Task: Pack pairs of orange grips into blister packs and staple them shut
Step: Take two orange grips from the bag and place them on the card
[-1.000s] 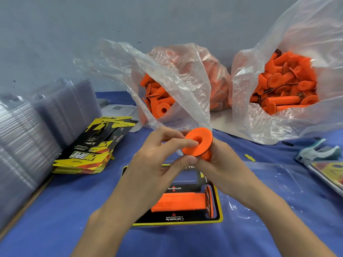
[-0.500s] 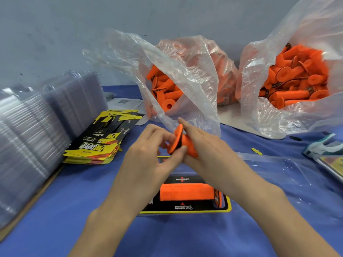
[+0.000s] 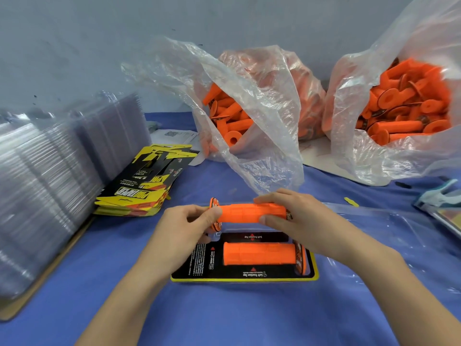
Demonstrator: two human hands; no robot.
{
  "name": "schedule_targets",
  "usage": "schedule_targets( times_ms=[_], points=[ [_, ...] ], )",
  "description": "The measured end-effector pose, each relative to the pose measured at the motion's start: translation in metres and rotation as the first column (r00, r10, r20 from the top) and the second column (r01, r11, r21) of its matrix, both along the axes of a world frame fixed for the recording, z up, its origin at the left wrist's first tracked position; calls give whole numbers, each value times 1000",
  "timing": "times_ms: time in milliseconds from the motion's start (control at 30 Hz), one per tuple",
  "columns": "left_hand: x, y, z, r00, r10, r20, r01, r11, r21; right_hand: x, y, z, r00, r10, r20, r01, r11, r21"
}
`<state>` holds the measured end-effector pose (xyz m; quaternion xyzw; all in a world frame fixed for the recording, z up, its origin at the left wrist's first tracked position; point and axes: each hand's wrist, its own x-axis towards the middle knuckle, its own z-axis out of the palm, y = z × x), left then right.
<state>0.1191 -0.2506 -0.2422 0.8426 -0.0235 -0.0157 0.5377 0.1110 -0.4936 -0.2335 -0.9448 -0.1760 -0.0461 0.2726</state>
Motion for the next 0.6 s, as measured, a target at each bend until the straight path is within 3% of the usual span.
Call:
schedule_targets(
  times_ms=[600],
  points=[
    [6, 10, -6, 998, -48, -49, 55, 985, 164, 1, 0, -5, 999, 3, -33, -8, 988, -152]
  ],
)
